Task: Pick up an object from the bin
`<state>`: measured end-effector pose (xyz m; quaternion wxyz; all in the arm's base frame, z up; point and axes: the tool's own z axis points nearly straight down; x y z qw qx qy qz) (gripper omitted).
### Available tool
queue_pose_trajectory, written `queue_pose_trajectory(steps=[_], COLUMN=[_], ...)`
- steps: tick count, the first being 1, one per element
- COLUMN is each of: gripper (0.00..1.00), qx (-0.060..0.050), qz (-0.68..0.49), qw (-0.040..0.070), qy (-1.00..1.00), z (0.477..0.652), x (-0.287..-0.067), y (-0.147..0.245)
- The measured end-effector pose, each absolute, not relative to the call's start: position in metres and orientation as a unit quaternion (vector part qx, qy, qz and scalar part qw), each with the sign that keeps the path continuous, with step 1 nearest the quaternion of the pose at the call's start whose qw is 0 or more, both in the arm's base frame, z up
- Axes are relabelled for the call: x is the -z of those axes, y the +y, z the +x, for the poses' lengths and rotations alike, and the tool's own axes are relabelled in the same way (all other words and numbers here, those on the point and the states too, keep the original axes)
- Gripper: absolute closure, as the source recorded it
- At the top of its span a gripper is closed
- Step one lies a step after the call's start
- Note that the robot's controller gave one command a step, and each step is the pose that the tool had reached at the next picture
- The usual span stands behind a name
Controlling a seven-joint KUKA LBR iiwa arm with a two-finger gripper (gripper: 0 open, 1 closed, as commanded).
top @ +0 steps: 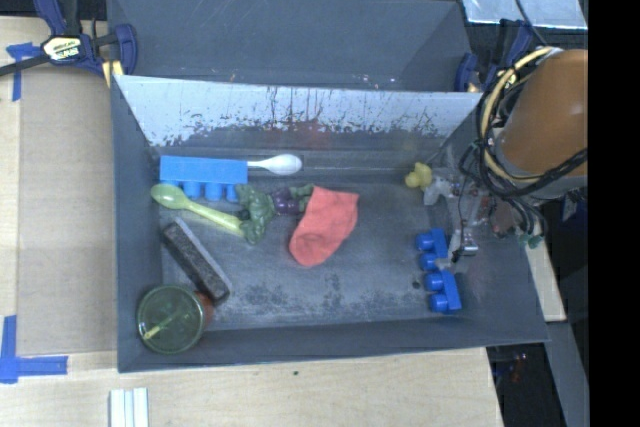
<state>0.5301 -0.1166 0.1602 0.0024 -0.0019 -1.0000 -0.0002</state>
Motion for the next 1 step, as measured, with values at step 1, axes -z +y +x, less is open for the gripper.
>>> queue_pose_trajectory(steps=[1], gripper=[0.0], qx=[-0.001], qz=[0.0], qw=[-0.002], qy=[-1.0], z=[0.5322], x=[-0.1646], y=[-0.1161])
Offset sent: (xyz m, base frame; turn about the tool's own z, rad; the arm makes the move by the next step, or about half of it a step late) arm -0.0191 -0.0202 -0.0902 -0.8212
